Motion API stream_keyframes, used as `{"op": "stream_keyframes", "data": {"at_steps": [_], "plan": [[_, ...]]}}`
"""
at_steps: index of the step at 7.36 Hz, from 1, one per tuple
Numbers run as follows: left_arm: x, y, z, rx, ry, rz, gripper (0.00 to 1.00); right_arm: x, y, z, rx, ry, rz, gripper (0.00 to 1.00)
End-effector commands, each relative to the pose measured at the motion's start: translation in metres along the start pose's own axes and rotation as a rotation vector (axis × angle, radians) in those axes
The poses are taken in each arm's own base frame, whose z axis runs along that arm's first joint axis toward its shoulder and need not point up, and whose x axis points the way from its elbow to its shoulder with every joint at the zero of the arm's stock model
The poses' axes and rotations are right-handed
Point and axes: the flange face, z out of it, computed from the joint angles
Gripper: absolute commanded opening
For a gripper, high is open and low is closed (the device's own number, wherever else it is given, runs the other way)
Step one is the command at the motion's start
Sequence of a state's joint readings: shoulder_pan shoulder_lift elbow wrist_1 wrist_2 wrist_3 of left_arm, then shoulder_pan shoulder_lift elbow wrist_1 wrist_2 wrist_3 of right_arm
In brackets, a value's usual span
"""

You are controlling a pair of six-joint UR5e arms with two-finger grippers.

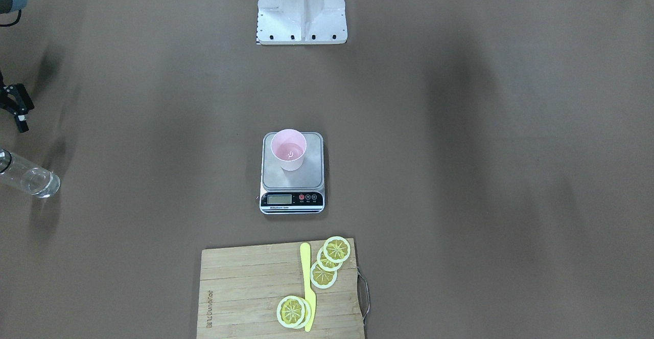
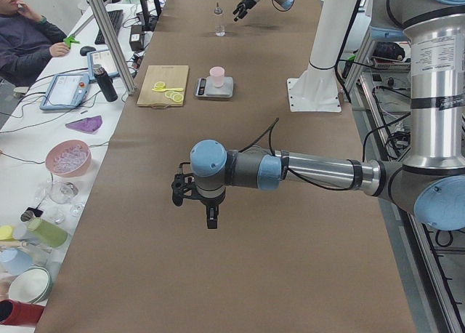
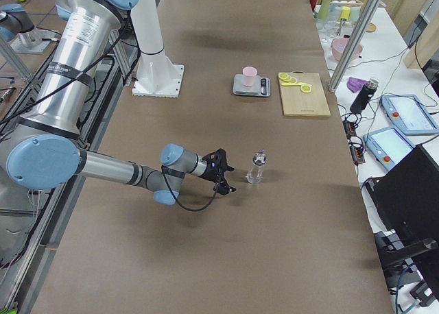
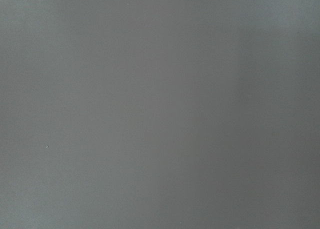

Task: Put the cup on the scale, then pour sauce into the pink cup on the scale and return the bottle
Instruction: 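Lower the dispenser onto the table, open the right gripper and withdraw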

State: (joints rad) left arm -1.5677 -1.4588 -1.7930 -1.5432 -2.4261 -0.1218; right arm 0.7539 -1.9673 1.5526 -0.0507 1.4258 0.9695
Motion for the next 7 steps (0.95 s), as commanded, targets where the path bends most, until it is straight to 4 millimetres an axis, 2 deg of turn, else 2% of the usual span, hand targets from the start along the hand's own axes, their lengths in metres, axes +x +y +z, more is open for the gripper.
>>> {"op": "stream_keyframes", "data": {"at_steps": [1, 2, 3, 4, 6, 7], "plan": [[0.0, 0.0, 0.0, 0.0, 0.001, 0.001, 0.98, 0.061, -0.039, -0.034, -0.06, -0.038, -0.022, 1.0], [0.0, 0.0, 0.0, 0.0, 0.001, 0.001, 0.98, 0.098, -0.059, -0.057, -0.081, -0.062, -0.011, 1.0], [0.0, 0.0, 0.0, -0.001, 0.001, 0.0, 0.98, 0.128, -0.088, -0.069, -0.106, -0.072, 0.003, 1.0], [-0.001, 0.0, 0.001, -0.002, 0.0, -0.002, 0.98, 0.144, -0.118, -0.071, -0.136, -0.064, 0.002, 1.0], [0.0, 0.0, 0.0, -0.001, 0.001, 0.0, 0.98, 0.147, -0.157, -0.052, -0.211, -0.023, 0.027, 1.0], [0.0, 0.0, 0.0, 0.0, 0.001, 0.002, 0.98, 0.145, -0.163, -0.041, -0.254, -0.008, 0.049, 1.0]]}}
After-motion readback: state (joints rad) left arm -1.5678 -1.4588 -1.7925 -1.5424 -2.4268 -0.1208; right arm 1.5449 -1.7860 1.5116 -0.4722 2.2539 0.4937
